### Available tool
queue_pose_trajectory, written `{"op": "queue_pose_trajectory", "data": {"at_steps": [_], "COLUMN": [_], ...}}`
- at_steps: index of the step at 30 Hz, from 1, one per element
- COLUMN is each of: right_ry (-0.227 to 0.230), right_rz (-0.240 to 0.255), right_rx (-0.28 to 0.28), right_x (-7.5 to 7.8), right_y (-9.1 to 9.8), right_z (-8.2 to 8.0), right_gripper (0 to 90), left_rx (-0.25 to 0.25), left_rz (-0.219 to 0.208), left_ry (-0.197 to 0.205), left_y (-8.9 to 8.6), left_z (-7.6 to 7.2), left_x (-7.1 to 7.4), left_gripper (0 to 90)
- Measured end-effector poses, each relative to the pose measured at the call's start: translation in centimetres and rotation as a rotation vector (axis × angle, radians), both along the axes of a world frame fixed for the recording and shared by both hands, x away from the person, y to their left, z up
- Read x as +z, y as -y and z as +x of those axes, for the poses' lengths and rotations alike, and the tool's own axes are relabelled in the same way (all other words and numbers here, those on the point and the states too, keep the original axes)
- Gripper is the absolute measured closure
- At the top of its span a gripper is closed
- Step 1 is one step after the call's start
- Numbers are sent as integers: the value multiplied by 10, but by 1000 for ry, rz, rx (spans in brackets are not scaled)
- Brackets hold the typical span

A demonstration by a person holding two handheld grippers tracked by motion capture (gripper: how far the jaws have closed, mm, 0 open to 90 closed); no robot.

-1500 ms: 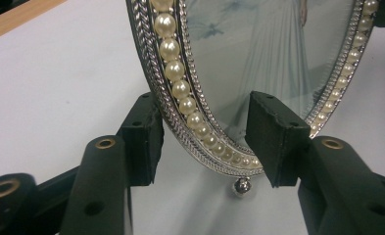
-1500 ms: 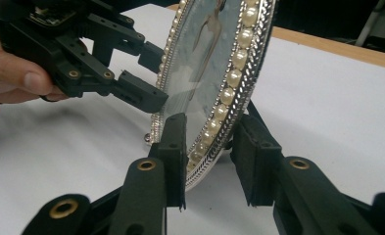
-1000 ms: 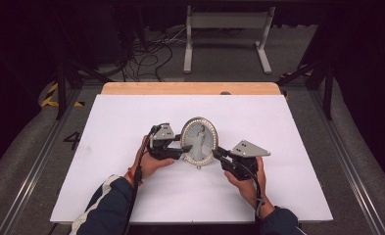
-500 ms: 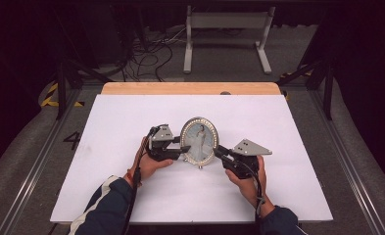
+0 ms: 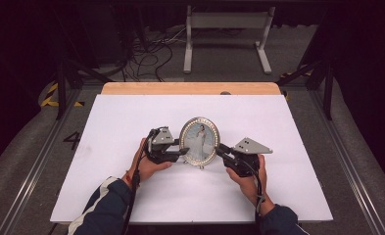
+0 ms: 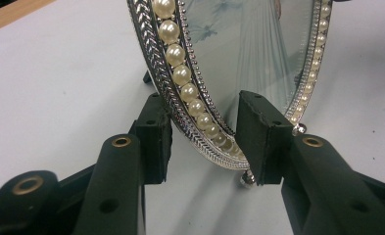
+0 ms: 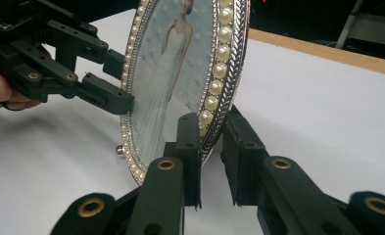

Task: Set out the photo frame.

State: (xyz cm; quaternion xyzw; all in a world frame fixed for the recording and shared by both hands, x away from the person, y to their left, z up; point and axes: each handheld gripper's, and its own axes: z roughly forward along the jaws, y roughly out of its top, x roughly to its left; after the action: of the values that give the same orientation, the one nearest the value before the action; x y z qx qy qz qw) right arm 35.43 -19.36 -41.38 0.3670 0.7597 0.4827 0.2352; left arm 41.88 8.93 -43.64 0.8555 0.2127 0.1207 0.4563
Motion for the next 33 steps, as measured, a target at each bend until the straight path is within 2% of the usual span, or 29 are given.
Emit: {"op": "queue_pose_trajectory", "data": {"at_steps": [3,17,25,33], "right_ry": [6,12,12,10], "right_rz": [2,0,0,5], "right_rx": [-3,1,-7,-8], "right_x": [0,0,-1,-2], "right_y": [0,-1,0,2], "right_z": [2,8,10,12], "right_gripper": [780,783,777,773], "left_rx": [15,48,45,35], "left_rz": [5,32,28,55], "left_ry": [-10,3,3,19], "left_y": [1,1,2,2], "left_z": [-2,-10,-12,-16], "left_x": [-1,-2,-1,1], "left_gripper": [581,595,603,607]}}
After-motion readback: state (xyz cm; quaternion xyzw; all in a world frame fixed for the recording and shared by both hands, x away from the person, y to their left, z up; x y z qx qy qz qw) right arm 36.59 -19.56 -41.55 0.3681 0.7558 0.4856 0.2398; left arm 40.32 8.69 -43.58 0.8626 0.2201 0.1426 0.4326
